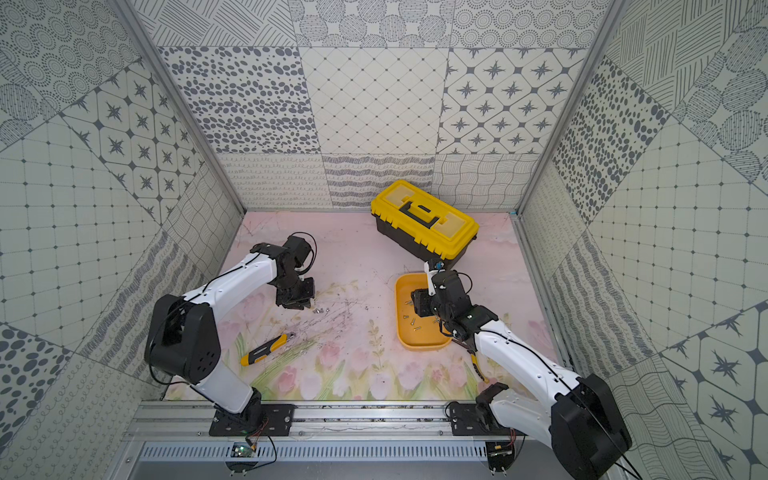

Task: Put the screws on the desktop into the storage box
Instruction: Pick up the screw from the center of the board.

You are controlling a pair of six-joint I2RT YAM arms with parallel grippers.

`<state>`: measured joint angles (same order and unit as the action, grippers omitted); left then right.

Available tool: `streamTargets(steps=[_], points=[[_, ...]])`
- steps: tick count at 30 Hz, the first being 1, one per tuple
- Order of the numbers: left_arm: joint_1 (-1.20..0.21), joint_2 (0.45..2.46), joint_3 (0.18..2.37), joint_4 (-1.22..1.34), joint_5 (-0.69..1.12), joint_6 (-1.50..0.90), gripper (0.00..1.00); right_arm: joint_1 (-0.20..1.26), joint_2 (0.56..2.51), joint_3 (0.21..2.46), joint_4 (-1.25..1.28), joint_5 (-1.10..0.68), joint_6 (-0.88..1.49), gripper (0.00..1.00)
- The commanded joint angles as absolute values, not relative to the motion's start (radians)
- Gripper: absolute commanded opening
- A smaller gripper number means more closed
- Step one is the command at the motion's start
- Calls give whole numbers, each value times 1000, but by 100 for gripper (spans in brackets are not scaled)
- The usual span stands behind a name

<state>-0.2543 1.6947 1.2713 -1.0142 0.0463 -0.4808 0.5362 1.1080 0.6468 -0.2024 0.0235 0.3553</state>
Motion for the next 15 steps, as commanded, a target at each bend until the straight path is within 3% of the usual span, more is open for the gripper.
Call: streamTargets(steps=[1,15], points=[[-261,1778,1312,-1070,67,-442,23,538,1117,633,-130,25,345,54],[-278,1878,1357,-1055,112,-436,28,538,1133,568,-60,15,356,53]])
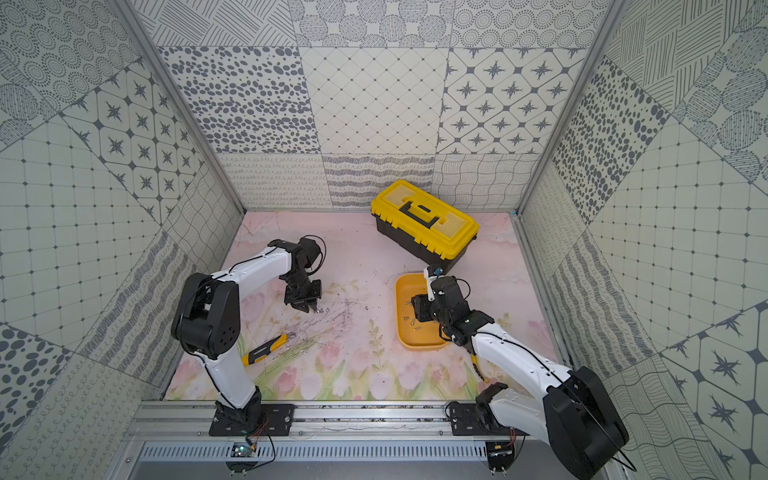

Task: Put the screws on the desktop into the storage box
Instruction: Pick up the screw from the center of the board.

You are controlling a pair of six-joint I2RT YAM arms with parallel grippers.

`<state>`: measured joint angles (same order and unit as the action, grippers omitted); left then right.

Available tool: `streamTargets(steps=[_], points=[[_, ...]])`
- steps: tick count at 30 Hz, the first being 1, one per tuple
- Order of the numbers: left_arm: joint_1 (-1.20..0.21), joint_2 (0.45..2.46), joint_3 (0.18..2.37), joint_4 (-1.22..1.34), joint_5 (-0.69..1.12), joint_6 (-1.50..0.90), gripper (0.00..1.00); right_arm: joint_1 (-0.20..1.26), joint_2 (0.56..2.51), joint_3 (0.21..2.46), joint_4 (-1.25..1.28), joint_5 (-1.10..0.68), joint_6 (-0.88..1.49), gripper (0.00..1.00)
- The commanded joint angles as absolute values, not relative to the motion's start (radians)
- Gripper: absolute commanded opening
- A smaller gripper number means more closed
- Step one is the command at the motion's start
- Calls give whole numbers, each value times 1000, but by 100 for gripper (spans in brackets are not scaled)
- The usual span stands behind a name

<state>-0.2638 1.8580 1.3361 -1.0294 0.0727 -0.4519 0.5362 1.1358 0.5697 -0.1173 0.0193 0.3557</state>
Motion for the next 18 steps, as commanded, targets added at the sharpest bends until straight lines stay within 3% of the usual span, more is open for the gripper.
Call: streamTargets(steps=[1,18], points=[[-282,1889,1366,-1059,107,-438,28,538,1132,566,-60,15,357,53],[-303,1984,1419,-1084,57,-432,17,538,1131,566,-59,1,357,52]])
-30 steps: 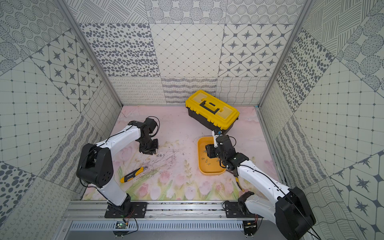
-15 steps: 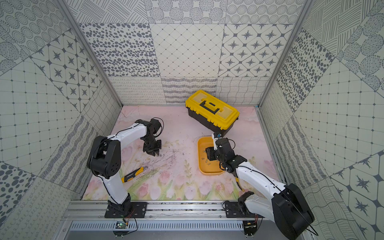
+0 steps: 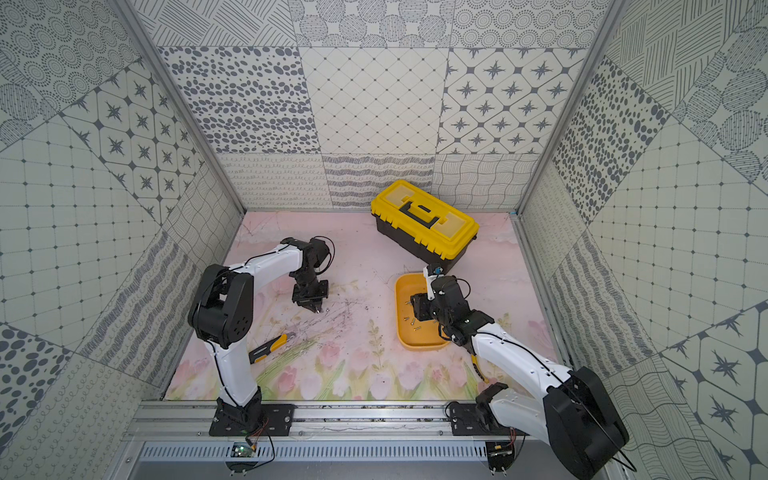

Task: Put the screws on the desktop into the storage box
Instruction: Pick up the screw from the center of the board.

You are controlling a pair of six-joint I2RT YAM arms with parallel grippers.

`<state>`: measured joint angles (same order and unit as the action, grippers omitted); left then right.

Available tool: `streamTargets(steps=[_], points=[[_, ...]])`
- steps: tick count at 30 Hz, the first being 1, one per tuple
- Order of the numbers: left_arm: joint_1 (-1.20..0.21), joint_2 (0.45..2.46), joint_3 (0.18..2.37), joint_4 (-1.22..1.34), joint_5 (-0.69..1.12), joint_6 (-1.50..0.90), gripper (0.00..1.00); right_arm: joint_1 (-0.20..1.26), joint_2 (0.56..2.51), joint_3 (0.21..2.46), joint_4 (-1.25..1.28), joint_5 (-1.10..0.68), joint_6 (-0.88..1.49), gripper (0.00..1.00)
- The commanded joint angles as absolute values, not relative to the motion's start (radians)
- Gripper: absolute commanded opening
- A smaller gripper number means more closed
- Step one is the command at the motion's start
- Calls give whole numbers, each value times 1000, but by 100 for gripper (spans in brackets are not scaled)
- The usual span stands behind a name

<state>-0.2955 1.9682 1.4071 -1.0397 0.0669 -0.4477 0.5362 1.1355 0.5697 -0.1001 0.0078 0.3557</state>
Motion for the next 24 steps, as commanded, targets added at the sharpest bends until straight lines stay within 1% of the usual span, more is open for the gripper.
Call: streamTargets(steps=[1,5,11,13,16,17,20,24], points=[[-305,1986,1420,-1084,53,-431,17,538,1132,566,-59,0,357,52],[-305,1997,1424,-1088,49,-430,17,537,1135,568,-58,-5,357,52],[-305,2002,1425,-1091,44,-430,13,538,1140,569,-59,-14,357,52],[-305,2002,1426,-1091,44,-430,9,538,1142,571,-59,-16,357,52],[-305,1996,1427,-1092,36,-431,0,537,1148,573,-58,-20,357,52],[-305,1989,1428,-1092,30,-431,0,538,1147,574,-60,-20,357,52],[-305,1928,1427,-1092,6,-444,0,537,1131,575,-71,-21,358,51],[-349,1783,1457,-1078,53,-471,0,538,1079,567,-80,-17,364,51]])
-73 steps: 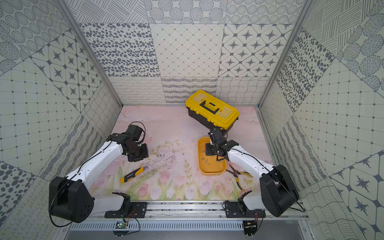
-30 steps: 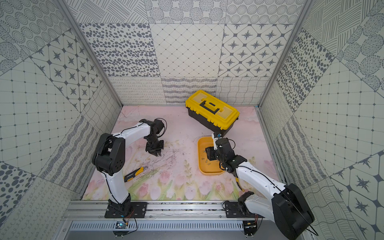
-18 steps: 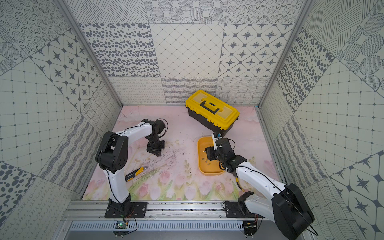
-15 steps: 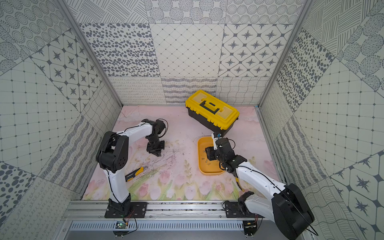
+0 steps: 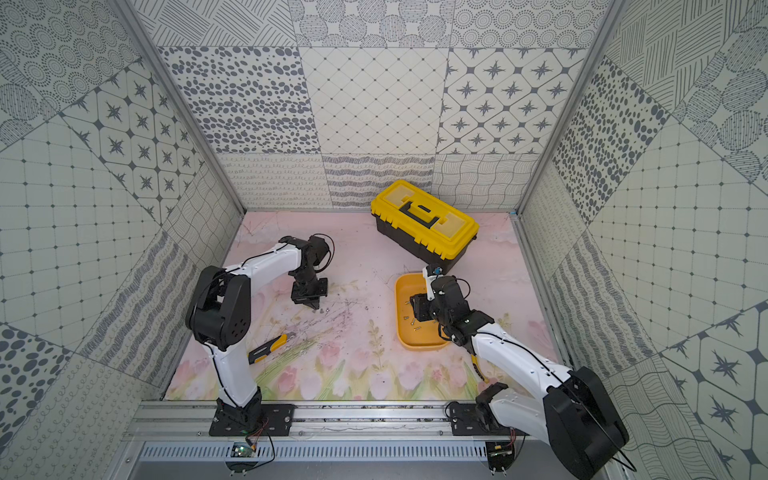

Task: Put the screws on the desktop into the storage box
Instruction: Pick up the screw from the center of the board, then place the screw in the storage box.

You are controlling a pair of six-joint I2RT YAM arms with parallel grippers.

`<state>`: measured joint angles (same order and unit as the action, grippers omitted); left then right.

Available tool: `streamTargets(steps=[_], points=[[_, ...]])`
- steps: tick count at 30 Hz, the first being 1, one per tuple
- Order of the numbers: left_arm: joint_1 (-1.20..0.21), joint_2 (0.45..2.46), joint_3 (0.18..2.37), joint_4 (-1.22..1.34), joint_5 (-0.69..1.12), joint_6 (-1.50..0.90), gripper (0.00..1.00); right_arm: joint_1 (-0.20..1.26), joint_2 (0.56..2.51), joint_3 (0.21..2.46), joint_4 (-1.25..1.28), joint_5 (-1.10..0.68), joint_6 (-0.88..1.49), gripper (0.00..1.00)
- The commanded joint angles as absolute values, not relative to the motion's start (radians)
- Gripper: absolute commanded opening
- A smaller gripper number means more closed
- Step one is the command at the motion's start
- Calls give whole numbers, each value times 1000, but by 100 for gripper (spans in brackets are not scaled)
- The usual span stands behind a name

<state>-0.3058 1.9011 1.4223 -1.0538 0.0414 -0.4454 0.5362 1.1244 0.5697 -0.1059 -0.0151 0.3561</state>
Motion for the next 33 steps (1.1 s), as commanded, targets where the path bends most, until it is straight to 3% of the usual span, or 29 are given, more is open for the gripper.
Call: streamTargets(steps=[1,5,13,18,26,30,33], points=[[-376,1759,1486,-1088,61,-482,0,537,1069,566,-83,-16,368,51],[-517,1746,1629,-1133,128,-539,0,520,1031,569,-113,8,390,51],[-800,1942,1874,-1116,139,-647,0,281,947,485,-158,2,509,49],[-887,2099,2019,-1117,138,-670,0,178,916,468,-206,-5,545,49],[-931,2251,2144,-1113,166,-677,0,169,924,473,-217,-5,539,51],[-930,2262,2172,-1141,144,-642,31,170,934,479,-213,-29,535,53],[-918,2229,2178,-1183,95,-605,40,173,954,504,-209,-84,528,54]])
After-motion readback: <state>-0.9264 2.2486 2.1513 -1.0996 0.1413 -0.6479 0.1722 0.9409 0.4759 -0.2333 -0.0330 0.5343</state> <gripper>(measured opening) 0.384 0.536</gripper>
